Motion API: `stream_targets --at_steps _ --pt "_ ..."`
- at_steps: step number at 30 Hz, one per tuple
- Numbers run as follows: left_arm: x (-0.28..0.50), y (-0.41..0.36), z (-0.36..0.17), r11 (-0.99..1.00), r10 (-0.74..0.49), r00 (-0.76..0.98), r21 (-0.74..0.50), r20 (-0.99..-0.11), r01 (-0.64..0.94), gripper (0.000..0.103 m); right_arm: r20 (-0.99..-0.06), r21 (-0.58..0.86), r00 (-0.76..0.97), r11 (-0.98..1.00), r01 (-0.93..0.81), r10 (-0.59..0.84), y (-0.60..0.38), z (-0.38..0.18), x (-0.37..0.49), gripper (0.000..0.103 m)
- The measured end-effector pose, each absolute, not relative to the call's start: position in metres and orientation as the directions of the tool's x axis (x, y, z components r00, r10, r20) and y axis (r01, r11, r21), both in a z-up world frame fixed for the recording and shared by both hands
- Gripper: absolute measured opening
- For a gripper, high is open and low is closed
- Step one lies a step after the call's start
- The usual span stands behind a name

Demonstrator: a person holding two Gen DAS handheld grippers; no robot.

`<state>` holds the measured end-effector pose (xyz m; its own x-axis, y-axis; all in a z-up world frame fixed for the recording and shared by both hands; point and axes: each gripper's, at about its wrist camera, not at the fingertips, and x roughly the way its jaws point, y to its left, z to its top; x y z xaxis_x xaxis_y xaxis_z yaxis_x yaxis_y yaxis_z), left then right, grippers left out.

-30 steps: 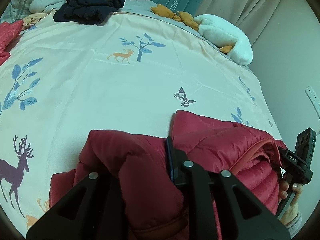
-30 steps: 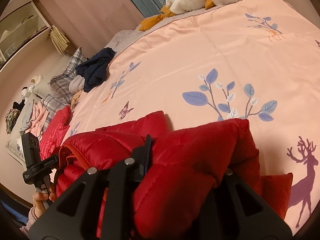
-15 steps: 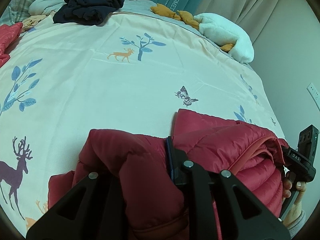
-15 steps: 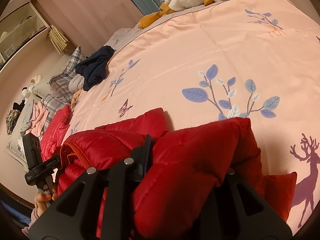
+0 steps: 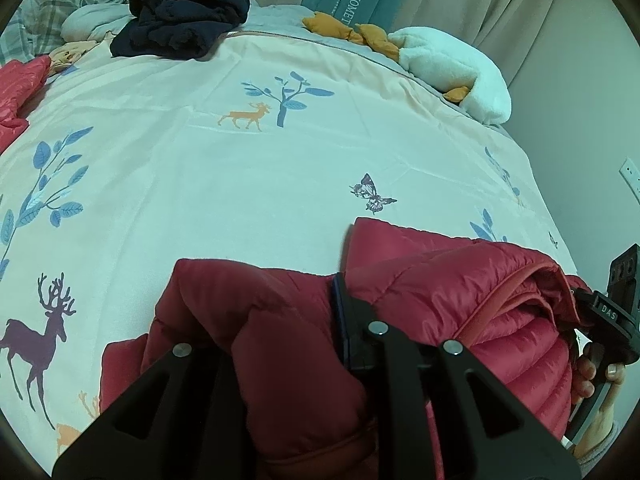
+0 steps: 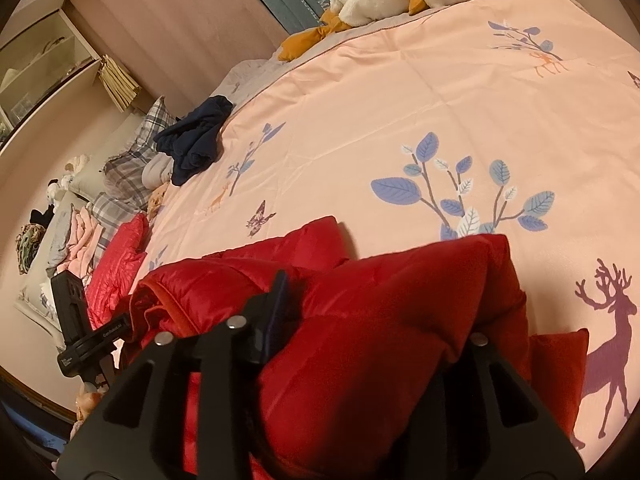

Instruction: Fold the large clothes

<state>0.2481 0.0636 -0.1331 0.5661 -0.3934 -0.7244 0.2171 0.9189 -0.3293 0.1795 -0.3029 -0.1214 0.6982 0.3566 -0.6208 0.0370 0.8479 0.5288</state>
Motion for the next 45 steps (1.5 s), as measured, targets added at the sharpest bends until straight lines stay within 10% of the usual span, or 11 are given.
stream_targets --at_steps 14,45 --pt "0.237 0.061 -0.118 0.924 -0.381 0.581 -0.314 -0.719 0.218 0.031 -0.579 0.545 0.725 0.838 0.003 0.374 -0.300 -0.104 0.166 0.066" --pt "0.229 0.075 -0.094 0.879 -0.449 0.619 -0.443 -0.644 0.175 0.083 -0.561 0.554 0.756 0.832 0.041 0.337 -0.315 -0.098 0.161 0.081"
